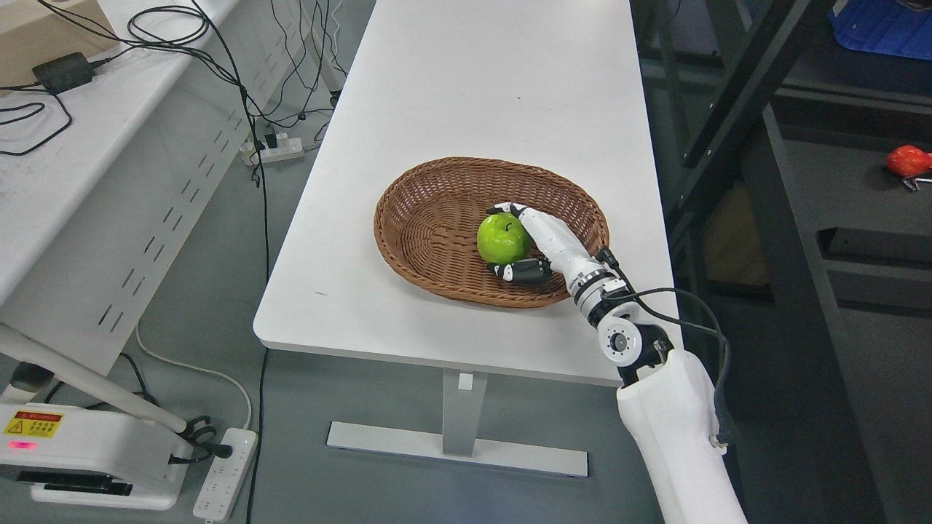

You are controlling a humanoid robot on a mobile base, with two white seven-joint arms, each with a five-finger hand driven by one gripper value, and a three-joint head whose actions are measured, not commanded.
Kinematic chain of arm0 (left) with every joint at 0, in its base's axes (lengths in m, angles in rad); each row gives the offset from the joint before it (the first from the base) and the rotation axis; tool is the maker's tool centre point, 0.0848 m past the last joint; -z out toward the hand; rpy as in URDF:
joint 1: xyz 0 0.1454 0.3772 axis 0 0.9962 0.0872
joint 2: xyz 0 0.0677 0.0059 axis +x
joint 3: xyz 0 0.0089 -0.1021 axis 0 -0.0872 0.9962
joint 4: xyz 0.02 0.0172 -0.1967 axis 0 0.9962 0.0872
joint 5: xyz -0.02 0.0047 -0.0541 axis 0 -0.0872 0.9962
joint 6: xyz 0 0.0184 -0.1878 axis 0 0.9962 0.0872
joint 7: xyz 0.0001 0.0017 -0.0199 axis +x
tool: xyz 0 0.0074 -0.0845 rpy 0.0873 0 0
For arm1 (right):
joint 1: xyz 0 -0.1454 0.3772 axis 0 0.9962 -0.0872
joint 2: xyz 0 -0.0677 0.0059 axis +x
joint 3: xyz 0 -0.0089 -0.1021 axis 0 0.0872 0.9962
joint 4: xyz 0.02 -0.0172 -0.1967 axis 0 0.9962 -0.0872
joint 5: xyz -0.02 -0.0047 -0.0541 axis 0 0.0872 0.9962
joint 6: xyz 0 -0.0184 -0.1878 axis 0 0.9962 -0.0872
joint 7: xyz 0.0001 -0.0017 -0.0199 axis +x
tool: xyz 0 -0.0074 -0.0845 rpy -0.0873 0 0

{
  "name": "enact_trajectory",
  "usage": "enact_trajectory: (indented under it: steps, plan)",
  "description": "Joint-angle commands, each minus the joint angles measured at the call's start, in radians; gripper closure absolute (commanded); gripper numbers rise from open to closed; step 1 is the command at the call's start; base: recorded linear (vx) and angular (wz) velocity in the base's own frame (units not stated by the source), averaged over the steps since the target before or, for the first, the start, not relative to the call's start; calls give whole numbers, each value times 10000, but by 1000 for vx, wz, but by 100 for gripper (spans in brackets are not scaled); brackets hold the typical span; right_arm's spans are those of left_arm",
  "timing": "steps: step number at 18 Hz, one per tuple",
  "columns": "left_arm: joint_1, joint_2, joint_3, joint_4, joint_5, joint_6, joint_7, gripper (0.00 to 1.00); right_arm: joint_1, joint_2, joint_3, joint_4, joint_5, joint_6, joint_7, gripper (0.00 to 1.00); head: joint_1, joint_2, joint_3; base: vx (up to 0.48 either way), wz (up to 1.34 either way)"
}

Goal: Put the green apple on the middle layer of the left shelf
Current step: 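Close the right hand fingers around the green apple, then lift the green apple out of the basket with the right hand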

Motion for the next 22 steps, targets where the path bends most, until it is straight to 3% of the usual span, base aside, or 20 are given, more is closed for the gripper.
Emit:
enact_trajectory:
  steps: [1,2,3,8,10,13,22]
  plan:
    - [0,175,-27,0,1,-3,1,0,43,-175,-405,27,-66,-34,0,76,0,0,0,0,0]
    - [0,175,3,0,1,-3,1,0,104,-175,-497,-34,-142,-50,30,97,0,0,0,0,0]
    - [0,175,3,0,1,-3,1,0,135,-175,-665,-80,-249,-50,30,100,0,0,0,0,0]
    - [0,175,3,0,1,-3,1,0,962,-175,-1540,-2239,-1584,-65,-61,100,0,0,0,0,0]
    - [0,175,3,0,1,-3,1,0,1299,-175,-1817,-2977,-1631,-126,-764,100,0,0,0,0,0]
    - [0,175,3,0,1,-3,1,0,1882,-175,-2139,-4097,-1723,-1090,-1609,100,0,0,0,0,0]
    - [0,175,3,0,1,-3,1,0,3110,-175,-2277,-4805,-2412,-1446,-1856,100,0,0,0,0,0]
